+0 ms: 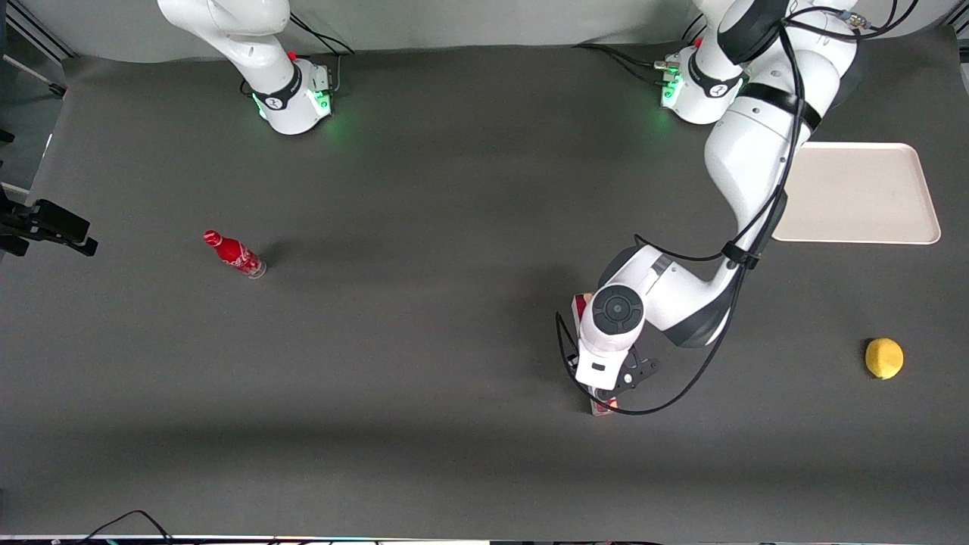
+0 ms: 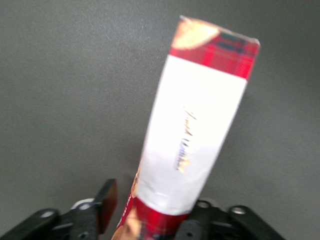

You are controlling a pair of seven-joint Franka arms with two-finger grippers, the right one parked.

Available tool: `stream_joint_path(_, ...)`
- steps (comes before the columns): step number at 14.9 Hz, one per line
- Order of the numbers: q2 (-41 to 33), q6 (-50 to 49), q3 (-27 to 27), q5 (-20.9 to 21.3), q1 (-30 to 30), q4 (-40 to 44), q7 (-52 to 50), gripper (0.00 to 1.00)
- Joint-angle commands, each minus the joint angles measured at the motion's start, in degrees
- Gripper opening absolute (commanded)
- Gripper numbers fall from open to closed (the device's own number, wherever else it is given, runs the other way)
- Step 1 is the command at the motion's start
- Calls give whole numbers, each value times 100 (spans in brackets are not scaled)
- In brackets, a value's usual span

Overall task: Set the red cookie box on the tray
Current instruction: 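Lower the left gripper and close it on the cookie box, then lift the cookie box and carry it toward the white tray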

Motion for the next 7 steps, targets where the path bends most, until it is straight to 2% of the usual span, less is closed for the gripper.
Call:
stream_joint_path(1, -69, -41, -33, 74, 59, -28, 259, 0)
stream_joint_path(5, -437, -295, -111, 13, 112, 24, 286, 0)
stream_joint_path(7, -858, -794, -199, -249, 191, 138, 399, 0)
